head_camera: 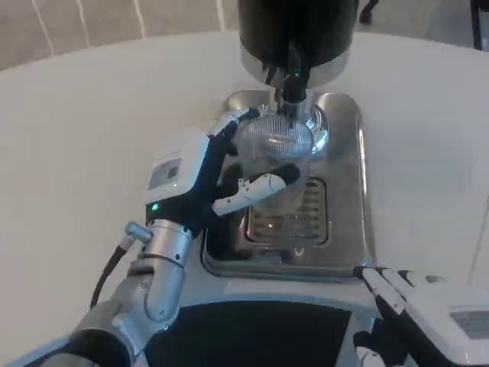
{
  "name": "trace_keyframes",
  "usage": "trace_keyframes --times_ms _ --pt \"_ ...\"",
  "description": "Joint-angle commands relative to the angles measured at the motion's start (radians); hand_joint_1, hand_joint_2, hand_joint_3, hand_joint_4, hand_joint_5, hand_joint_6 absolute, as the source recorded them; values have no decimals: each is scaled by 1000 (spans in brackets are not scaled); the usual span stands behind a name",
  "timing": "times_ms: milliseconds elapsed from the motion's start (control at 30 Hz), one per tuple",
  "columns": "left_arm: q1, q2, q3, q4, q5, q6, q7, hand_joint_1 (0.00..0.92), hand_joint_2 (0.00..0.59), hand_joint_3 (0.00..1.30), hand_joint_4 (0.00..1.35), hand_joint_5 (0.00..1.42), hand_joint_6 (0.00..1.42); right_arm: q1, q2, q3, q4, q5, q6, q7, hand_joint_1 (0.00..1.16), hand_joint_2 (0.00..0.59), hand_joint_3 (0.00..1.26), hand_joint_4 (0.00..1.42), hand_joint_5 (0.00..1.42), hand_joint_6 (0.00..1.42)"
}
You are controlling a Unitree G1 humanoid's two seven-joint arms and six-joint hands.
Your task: Grasp the cup under the faucet to collect the drink, then remove the cup.
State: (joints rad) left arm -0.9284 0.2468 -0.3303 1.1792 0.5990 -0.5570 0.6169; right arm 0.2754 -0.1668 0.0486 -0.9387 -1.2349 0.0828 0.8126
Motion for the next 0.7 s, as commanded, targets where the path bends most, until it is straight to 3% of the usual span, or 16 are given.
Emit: trace_keyframes --times_ms 33,233,467,700 --pt "17 19 -12 -13 2 -33 -18 0 16 233 74 312 518 -7 -4 -2 25 2 -3 -24 0 513 0 0 0 0" --pt "38 31 -18 -34 3 -72 -35 0 7 85 18 292 471 -18 -5 2 47 2 1 -33 0 511 0 0 0 0" --pt "83 57 -15 -81 1 -105 -47 0 5 3 0 297 468 -33 -1 7 70 13 6 -53 0 495 0 0 0 0" --pt "118 96 11 -128 -22 -98 -83 0 10 0 0 297 474 -43 -1 24 103 32 8 -84 0 493 0 0 0 0"
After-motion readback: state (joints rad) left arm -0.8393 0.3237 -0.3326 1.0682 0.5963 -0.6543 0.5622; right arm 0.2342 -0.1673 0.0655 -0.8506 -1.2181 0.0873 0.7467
